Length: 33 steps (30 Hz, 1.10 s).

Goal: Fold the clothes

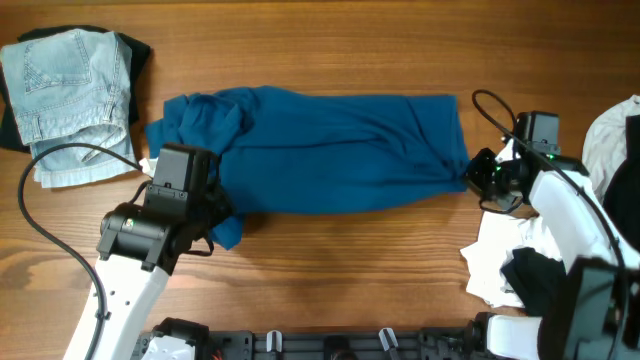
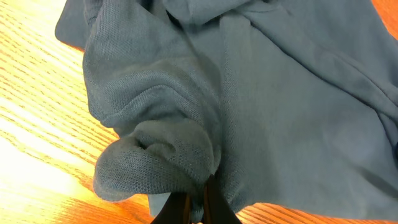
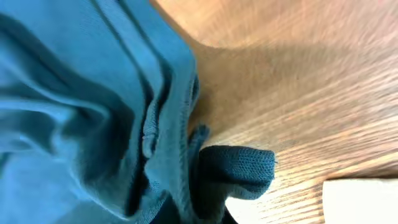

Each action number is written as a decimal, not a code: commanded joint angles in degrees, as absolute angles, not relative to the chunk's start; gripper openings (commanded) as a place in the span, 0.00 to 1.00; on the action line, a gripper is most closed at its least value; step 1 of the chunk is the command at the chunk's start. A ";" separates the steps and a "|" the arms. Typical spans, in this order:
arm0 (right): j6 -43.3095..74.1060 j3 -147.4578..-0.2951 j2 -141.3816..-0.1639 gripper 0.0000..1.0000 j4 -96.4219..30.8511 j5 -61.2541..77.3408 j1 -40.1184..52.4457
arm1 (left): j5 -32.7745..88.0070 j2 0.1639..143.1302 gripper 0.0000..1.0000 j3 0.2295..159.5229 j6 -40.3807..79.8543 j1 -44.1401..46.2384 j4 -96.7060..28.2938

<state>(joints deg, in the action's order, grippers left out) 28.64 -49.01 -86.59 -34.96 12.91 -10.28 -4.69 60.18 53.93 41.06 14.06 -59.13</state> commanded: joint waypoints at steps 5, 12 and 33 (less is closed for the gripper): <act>28.71 -50.37 -73.73 0.04 -36.10 8.71 -10.15 | -6.13 59.42 0.04 53.58 41.23 14.02 -56.80; 29.02 -50.37 -72.95 0.04 -43.40 8.05 -10.15 | -6.37 59.42 0.04 53.58 41.23 14.02 -56.62; 31.48 -50.37 -70.65 0.05 -41.76 5.15 -10.11 | -13.17 65.12 0.04 53.58 41.19 14.02 -43.62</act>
